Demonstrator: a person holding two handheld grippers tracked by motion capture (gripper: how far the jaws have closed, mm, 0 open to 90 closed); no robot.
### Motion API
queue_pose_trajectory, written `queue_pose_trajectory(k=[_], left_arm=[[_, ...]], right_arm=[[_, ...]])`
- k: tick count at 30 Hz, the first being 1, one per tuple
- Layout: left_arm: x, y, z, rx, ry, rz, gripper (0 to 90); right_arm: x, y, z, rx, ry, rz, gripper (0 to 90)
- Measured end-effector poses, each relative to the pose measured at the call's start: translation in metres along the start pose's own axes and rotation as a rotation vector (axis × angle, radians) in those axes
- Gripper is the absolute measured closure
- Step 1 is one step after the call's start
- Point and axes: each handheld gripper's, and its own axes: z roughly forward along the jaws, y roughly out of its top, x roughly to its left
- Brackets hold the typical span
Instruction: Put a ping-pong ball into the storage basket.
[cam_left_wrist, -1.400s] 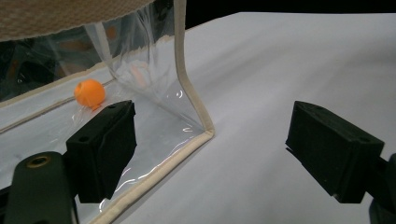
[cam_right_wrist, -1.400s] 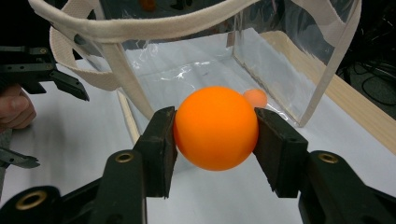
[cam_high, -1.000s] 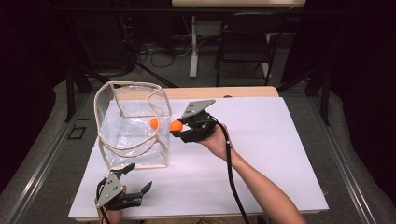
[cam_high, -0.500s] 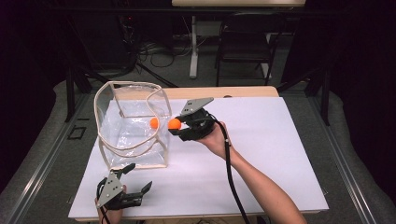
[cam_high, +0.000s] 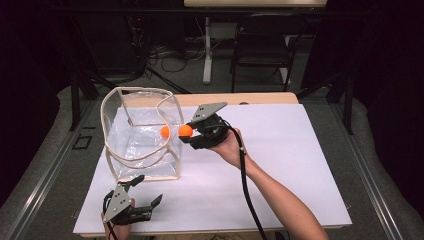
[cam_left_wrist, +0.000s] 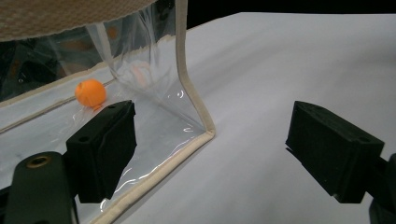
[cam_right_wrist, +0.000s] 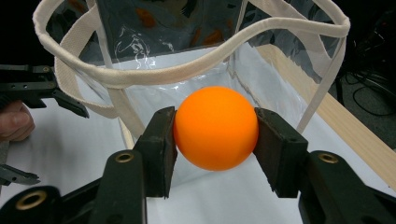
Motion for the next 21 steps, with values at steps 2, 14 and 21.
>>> queue_pose_trajectory(k=[2, 14, 21], left_arm=[[0.000, 0.000, 0.000, -0.001, 0.002, 0.000, 15.6], [0.000, 0.000, -0.001, -0.002, 0.001, 0.000, 15.6], [0.000, 0.000, 0.000, -0.002, 0.000, -0.001, 15.6]], right_arm=[[0.000, 0.001, 0.000, 0.000, 0.002, -0.005, 51.0], [0.000, 0.008, -0.001, -0.009, 0.003, -0.013, 51.0], [-0.001, 0.011, -0.001, -0.010, 0.002, -0.011, 51.0]])
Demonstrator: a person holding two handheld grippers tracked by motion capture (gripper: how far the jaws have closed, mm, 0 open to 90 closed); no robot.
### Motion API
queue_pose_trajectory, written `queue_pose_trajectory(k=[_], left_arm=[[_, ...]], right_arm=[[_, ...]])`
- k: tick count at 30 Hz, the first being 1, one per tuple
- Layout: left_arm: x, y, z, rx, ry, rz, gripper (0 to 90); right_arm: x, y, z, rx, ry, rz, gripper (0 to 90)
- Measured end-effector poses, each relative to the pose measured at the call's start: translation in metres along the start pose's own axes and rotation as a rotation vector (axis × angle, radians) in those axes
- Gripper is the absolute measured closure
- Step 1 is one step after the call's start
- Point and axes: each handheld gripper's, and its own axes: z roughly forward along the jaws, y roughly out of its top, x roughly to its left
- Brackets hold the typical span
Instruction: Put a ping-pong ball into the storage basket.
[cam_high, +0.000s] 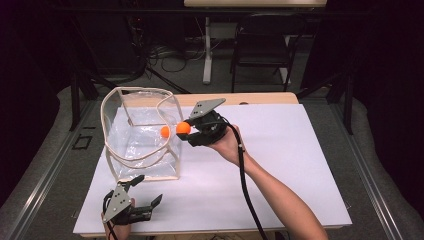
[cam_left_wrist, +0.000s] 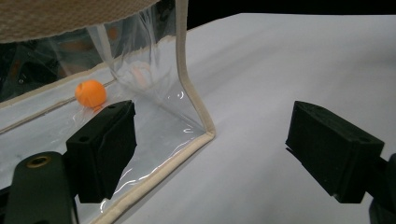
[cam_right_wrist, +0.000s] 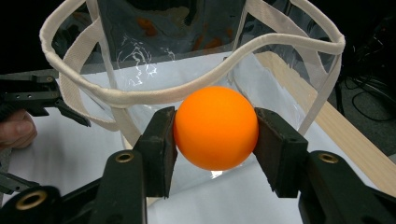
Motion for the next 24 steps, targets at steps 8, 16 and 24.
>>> queue_pose_trajectory(k=[8, 16, 24], left_arm=[[0.000, 0.000, 0.001, 0.002, -0.002, 0.002, 15.6], [0.000, 0.000, 0.000, -0.002, 0.000, -0.002, 15.6], [0.000, 0.000, -0.001, -0.001, 0.002, 0.000, 15.6]], right_arm=[[-0.001, 0.005, -0.001, -0.001, 0.003, -0.003, 51.0], [-0.001, 0.010, -0.002, -0.006, 0.003, -0.009, 51.0], [0.000, 0.015, -0.002, -0.011, -0.002, -0.017, 51.0]])
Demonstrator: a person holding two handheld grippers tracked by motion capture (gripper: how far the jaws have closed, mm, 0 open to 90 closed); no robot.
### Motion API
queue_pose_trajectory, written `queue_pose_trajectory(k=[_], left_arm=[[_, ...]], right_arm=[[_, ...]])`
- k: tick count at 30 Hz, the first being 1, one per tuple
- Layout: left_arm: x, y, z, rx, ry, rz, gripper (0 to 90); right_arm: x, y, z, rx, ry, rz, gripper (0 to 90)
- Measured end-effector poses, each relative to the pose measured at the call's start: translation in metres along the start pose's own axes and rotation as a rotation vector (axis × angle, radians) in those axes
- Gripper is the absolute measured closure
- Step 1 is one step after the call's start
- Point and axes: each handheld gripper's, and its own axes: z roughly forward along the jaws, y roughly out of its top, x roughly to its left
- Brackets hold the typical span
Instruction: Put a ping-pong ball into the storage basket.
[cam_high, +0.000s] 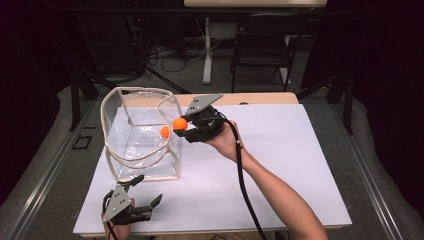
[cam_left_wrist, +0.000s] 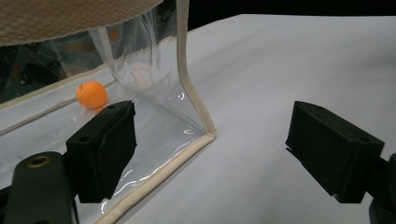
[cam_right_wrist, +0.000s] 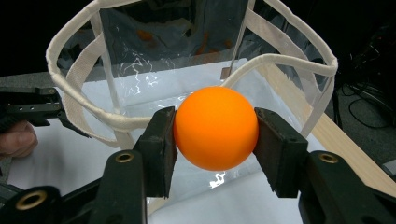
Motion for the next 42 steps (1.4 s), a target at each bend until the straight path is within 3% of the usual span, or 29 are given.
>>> queue_pose_trajectory(k=[32, 42], left_arm=[[-0.001, 0.001, 0.000, -0.004, 0.001, 0.001, 15.6], [0.000, 0.000, -0.002, -0.009, 0.007, 0.000, 15.6]], right_arm=[[0.005, 0.017, 0.002, -0.019, 0.000, -0.026, 51.0], [0.006, 0.027, 0.002, -0.050, 0.001, -0.029, 51.0]])
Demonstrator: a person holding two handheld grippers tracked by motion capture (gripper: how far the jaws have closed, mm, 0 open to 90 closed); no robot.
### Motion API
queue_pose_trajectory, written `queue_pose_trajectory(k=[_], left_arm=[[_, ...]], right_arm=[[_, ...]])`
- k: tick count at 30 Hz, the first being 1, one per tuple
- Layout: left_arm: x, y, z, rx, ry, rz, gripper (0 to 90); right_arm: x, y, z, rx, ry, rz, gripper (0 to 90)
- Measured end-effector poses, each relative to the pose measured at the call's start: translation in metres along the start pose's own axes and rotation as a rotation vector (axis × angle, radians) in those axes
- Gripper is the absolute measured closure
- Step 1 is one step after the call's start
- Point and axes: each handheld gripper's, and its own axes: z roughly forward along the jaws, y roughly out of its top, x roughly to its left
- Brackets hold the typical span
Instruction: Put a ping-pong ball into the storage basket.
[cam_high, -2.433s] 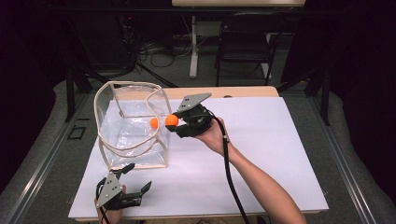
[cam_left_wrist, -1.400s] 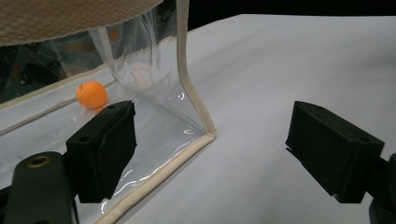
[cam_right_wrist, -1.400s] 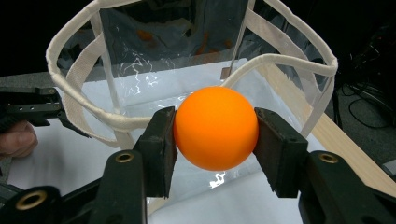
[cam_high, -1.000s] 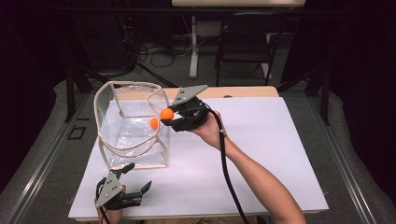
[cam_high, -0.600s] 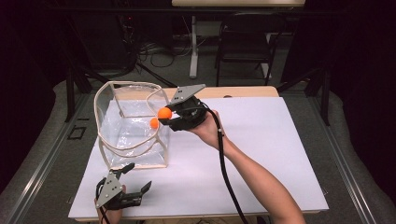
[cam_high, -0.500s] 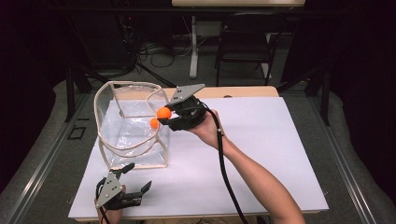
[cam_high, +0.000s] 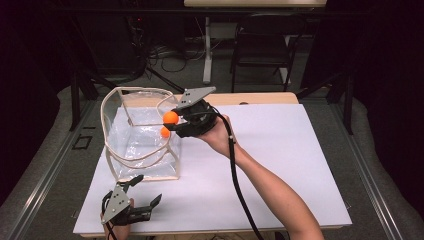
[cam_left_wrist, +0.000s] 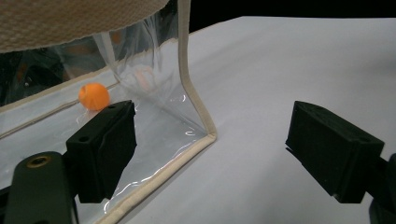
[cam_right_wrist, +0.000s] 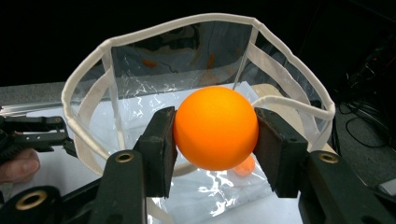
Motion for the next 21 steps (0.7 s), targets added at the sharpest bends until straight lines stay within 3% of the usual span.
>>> queue_pose_trajectory(k=[21], left_arm=[[0.000, 0.000, 0.001, 0.005, -0.001, 0.001, 15.6]], right_arm=[[0.003, 0.013, 0.009, 0.011, 0.000, -0.017, 51.0]])
